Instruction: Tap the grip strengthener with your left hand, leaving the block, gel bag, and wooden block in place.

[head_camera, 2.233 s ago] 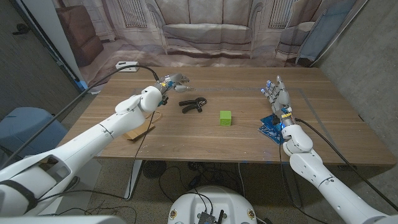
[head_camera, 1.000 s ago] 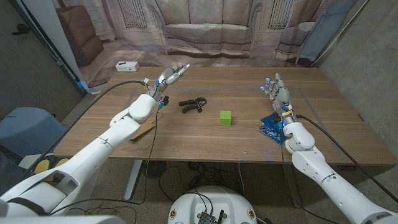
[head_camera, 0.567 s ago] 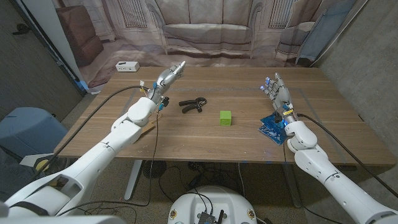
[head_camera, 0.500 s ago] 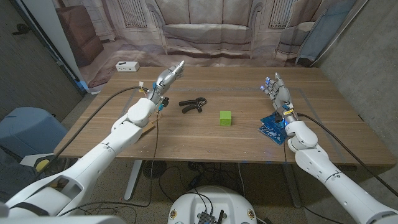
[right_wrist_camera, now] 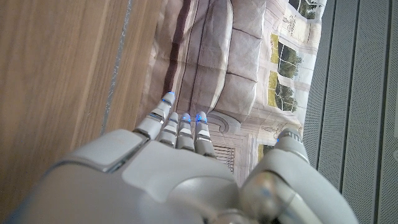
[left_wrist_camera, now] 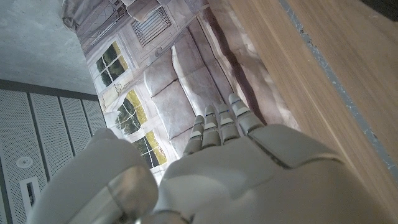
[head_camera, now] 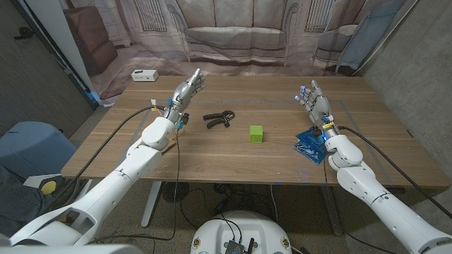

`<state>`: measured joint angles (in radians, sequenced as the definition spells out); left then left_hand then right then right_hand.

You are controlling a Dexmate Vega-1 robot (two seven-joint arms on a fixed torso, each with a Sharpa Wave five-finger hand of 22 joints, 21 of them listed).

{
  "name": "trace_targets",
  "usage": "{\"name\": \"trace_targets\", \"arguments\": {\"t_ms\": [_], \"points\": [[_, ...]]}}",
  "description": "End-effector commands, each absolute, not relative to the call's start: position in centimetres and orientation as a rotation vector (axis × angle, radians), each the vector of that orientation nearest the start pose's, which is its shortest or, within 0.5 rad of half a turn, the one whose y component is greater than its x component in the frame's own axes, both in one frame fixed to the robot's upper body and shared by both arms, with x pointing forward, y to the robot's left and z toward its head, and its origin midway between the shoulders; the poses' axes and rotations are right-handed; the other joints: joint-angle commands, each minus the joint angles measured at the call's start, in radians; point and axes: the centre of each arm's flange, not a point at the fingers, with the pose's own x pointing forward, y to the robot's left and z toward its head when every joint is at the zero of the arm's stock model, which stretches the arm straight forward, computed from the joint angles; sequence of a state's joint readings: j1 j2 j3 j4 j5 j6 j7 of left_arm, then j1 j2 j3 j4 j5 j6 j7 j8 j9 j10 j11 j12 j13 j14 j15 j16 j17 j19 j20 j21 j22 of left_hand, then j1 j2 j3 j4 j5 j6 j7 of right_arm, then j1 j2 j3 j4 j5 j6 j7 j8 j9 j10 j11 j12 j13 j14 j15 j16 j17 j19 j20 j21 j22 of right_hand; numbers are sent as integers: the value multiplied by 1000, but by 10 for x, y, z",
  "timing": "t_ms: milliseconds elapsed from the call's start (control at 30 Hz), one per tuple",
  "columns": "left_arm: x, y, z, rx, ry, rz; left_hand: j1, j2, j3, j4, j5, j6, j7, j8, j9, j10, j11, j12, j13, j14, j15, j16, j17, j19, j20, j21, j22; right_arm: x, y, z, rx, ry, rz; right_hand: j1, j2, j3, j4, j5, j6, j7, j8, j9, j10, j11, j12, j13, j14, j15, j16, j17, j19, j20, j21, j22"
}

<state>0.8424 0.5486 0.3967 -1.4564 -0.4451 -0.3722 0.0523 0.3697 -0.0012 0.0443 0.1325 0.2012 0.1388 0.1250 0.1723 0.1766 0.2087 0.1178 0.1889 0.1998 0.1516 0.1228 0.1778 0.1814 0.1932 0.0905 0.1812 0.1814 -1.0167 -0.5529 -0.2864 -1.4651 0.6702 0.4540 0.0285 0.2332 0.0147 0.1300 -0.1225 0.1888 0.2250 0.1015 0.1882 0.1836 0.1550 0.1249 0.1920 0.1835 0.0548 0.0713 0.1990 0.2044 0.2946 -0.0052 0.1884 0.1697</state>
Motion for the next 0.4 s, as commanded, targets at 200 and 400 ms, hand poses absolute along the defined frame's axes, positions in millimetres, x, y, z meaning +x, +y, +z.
{"name": "trace_targets", "arguments": {"t_ms": [200,400], "points": [[613,259,9,65,-783,-233,-7,3,-6,1,9,3,4,8,1,0,2,5,1,7,-5,5,1,7,-15,9,1,601,-300,-41,103,-748,227,2,-3,-6,-1,2,0,-6,1,2,0,-3,-1,3,-4,2,0,4,-5,-3,0,2],[614,257,7,68,-781,-242,-6,5,-6,-1,10,7,4,11,1,2,5,7,0,10,-5,7,1,7,-15,10,1,602,-293,-42,100,-744,235,2,-2,-6,-1,2,0,-6,1,2,1,-3,0,3,-2,4,1,3,-5,-1,1,2]]}}
